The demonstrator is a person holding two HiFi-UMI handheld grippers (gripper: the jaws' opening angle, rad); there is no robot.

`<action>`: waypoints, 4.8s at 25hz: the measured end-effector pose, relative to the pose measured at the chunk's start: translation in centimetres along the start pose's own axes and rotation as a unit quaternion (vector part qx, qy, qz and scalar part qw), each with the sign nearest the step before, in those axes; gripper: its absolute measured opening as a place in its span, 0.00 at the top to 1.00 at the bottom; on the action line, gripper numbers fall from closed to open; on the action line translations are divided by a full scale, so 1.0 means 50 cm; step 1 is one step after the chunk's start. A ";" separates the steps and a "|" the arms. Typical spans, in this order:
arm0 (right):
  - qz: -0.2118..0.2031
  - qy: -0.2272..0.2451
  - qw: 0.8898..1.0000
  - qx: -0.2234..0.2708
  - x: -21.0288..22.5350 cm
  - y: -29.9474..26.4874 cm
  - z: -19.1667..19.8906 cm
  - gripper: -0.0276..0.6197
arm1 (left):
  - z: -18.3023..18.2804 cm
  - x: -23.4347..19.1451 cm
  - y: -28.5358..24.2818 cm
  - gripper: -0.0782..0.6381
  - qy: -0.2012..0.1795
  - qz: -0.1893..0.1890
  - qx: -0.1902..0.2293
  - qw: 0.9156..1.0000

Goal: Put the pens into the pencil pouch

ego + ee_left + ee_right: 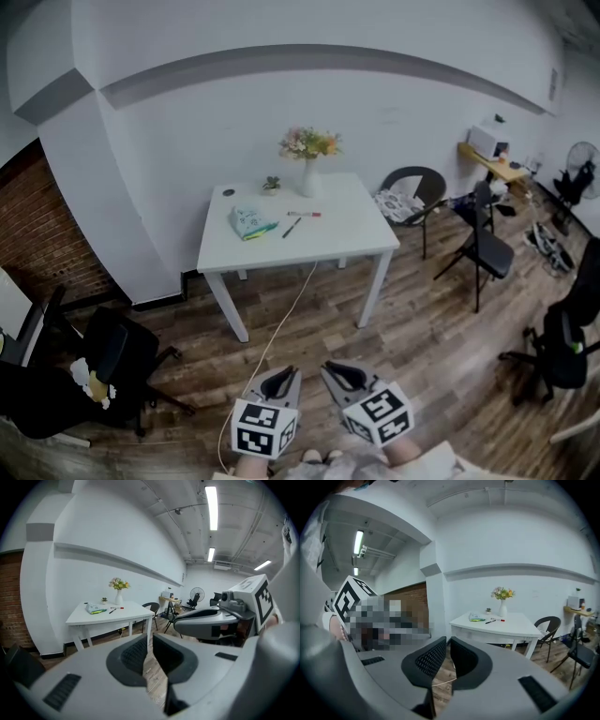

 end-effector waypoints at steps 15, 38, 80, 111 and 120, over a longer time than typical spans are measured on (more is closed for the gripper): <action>0.018 -0.016 1.000 0.012 -0.018 -0.052 -0.004 0.81 | 0.010 -0.073 -0.007 0.76 0.018 0.007 -0.006 1.000; -0.020 -0.007 0.999 0.024 0.333 -0.373 -0.140 0.81 | -0.232 -0.291 -0.313 0.76 0.021 -0.049 0.018 0.998; -0.025 -0.024 0.999 -0.033 0.638 -0.859 -0.277 0.81 | -0.442 -0.728 -0.694 0.76 0.032 -0.036 -0.041 0.998; -0.062 -0.050 0.993 -0.084 0.700 -0.987 -0.248 0.81 | -0.418 -0.828 -0.791 0.76 -0.050 0.005 -0.161 0.986; -0.089 -0.041 0.988 -0.123 0.718 -0.980 -0.232 0.81 | -0.380 -0.832 -0.802 0.76 -0.118 0.018 -0.248 0.961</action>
Point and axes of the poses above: the fingertips, and each gripper's own axes: y backward along the fingers, x to its right, z out of its underside, the point moved 7 cm from there along y, backward along the fingers, and after that the axes turned 5 degrees about y, right-handed, at the moved point
